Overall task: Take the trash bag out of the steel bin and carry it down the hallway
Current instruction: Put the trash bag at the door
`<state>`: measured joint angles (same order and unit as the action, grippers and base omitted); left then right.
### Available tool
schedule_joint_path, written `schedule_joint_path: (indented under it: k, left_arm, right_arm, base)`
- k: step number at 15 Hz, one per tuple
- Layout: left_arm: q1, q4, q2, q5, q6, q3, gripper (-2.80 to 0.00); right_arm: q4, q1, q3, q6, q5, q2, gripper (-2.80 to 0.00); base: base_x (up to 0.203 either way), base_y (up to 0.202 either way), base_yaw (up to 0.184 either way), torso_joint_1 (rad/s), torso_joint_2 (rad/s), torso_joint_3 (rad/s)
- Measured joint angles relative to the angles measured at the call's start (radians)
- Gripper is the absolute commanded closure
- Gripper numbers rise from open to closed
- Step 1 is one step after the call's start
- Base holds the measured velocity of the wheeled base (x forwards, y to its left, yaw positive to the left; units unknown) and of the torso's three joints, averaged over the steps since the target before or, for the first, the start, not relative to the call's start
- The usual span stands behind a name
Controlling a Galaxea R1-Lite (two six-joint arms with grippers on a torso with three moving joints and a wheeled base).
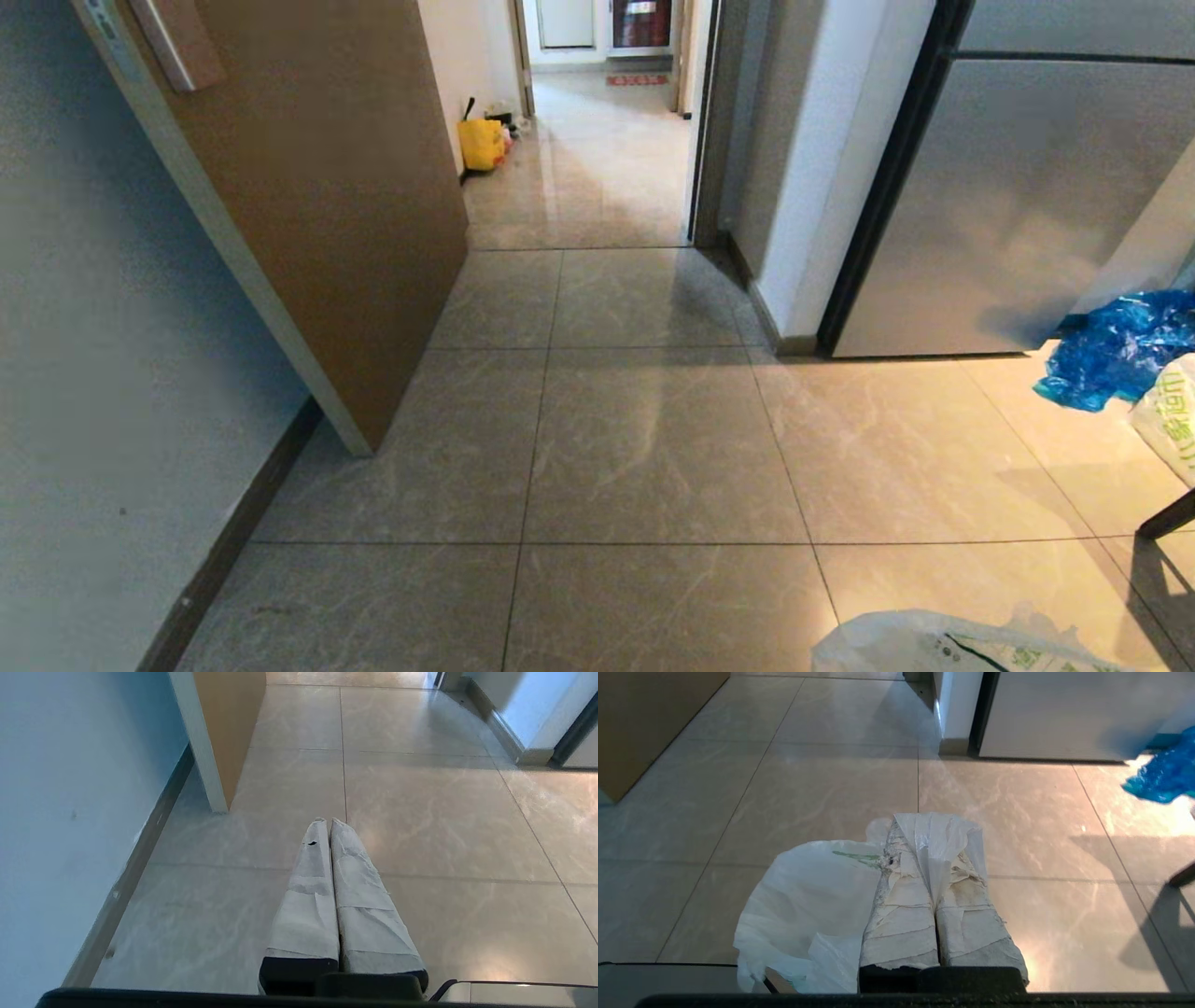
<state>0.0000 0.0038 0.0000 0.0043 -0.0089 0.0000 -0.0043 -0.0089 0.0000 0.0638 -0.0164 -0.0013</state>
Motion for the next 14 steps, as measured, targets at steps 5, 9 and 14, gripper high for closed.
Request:
schedule_joint_path:
  k: [5,9,14]
  left_arm:
    - [0.000,0.001,0.000,0.000,0.000,0.000,0.00]
    - [0.000,0.000,0.000,0.000,0.000,0.000,0.00]
    - [0.000,0.001,0.000,-0.001,0.000,0.000,0.00]
  right_arm:
    - [0.000,0.000,0.000,0.000,0.000,0.000,0.00]
    - [0.000,0.000,0.000,0.000,0.000,0.000,0.00]
    - [0.000,0.000,0.000,0.000,0.000,0.000,0.00]
  base:
    - [0.191,0.000,0.001,0.001,0.00,0.002]
    - [0.192,0.000,0.000,0.006,0.00,0.005]
    - [0.192,0.000,0.001,0.005,0.00,0.000]
